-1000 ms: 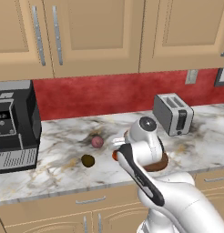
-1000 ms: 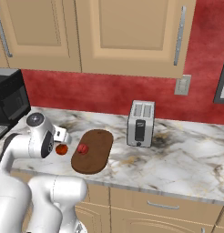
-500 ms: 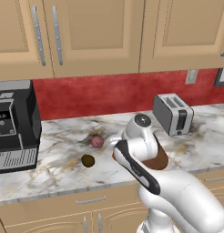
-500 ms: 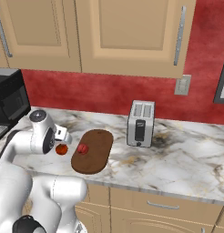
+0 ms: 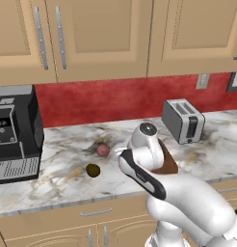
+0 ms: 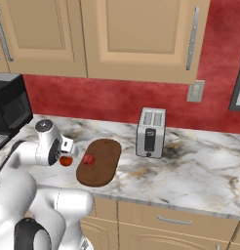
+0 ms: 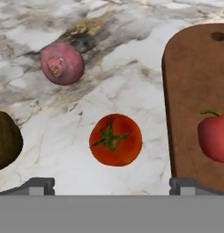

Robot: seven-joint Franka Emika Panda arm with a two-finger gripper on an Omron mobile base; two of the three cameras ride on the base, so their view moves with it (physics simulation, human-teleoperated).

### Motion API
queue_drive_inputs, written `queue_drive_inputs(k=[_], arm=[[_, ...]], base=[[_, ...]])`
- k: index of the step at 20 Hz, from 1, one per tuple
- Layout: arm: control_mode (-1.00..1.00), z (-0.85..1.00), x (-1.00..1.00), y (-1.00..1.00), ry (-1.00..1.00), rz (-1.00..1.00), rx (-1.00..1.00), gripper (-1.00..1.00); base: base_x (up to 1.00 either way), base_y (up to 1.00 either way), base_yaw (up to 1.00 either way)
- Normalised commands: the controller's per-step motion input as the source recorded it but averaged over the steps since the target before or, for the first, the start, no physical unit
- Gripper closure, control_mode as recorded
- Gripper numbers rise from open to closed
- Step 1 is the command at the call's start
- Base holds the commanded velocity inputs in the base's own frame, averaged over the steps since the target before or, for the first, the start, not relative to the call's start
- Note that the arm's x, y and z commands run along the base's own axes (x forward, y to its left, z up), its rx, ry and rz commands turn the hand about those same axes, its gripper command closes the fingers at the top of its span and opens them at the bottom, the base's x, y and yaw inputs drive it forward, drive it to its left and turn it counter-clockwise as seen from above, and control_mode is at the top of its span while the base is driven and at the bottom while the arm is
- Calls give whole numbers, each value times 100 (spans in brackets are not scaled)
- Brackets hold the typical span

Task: Place the avocado, onion, tomato, and bell pepper on the cutting board.

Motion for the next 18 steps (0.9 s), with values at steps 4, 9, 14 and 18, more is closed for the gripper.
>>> queue_drive_inputs(k=[4,9,14,18], arm=[[-100,-30,13,0,1,0,0,-100],[-100,-24,16,0,1,0,0,-100],[-100,-19,17,0,0,0,0,-100],[-100,-17,11,0,0,0,0,-100]], base=[[0,0,0],[0,0,0],[0,0,0],[0,0,0]])
